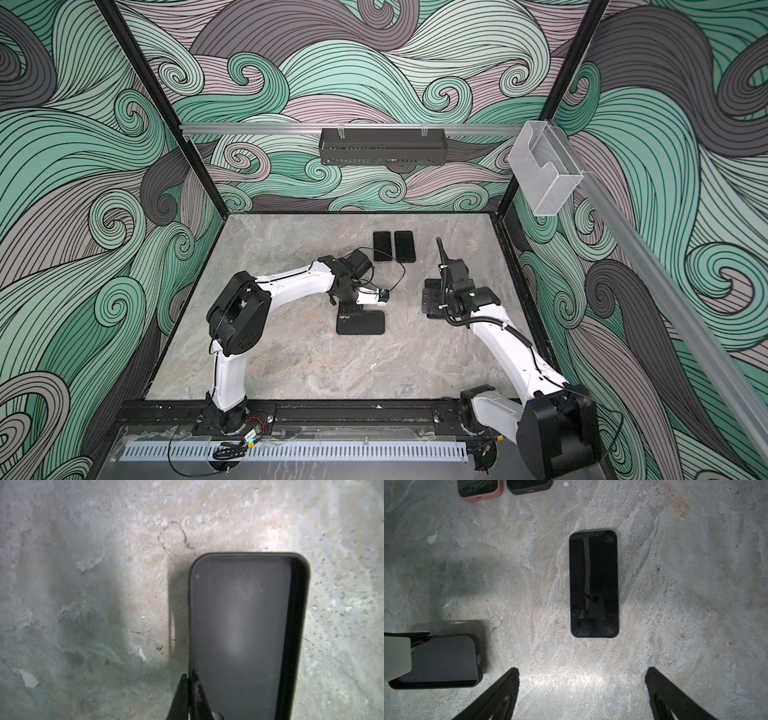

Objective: Put the phone into the phone case

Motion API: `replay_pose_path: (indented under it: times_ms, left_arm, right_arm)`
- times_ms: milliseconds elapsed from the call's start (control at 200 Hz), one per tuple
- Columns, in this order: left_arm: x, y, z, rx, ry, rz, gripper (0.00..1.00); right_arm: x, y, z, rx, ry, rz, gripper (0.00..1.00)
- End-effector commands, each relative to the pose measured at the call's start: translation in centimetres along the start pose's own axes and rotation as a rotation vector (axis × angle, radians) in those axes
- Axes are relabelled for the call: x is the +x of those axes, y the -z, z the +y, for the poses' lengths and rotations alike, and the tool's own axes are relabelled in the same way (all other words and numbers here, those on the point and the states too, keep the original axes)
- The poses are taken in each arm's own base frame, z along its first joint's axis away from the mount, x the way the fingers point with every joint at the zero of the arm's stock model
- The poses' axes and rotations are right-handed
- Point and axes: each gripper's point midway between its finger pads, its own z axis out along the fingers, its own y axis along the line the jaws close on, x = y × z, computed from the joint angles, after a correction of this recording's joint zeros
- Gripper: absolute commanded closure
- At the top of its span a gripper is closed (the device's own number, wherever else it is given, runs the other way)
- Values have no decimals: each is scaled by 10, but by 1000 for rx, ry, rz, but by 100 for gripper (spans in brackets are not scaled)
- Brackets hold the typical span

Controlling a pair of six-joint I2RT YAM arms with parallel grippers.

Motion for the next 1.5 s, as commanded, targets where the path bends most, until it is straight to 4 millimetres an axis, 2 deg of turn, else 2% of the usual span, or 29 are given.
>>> replay_pose_path:
  times_ms: [0,245,485,755,941,1061,1276,1321,1341,1436,1496]
  left_arm:
    - [3,-8,0,-13,28,24,92]
    - [8,-18,-8,3,54,28,88]
    - [4,-13,-6,-10,76,5,82]
    - [-18,26,4,-100,135,-127,61]
    - [-27,61,18,-200,268,-209,48]
    - [-22,76,22,-253,336,-223,43]
    - [-11,100,27,-368,416,-290,39]
    - [-7,106,28,-395,436,-304,35]
    - [-5,109,28,-408,446,-312,28]
    - [4,122,29,-463,499,-339,25]
    - [11,131,30,-503,539,-347,19]
  right_arm:
    - [4,-3,1,-13,-22,10,5]
    - [5,-5,-1,-6,-25,9,5]
    - [4,-10,0,-13,-27,15,4]
    - [-5,-14,-2,1,-5,17,1]
    - [-13,-31,-10,34,-15,50,1]
    - [-16,-44,-10,38,14,101,1]
    - [-15,-72,-10,47,60,217,1]
    - [-14,-78,-11,50,62,235,1]
    - [-14,-81,-11,51,63,241,1]
    - [-13,-91,-12,58,64,271,1]
    - [-12,-98,-12,53,69,291,1]
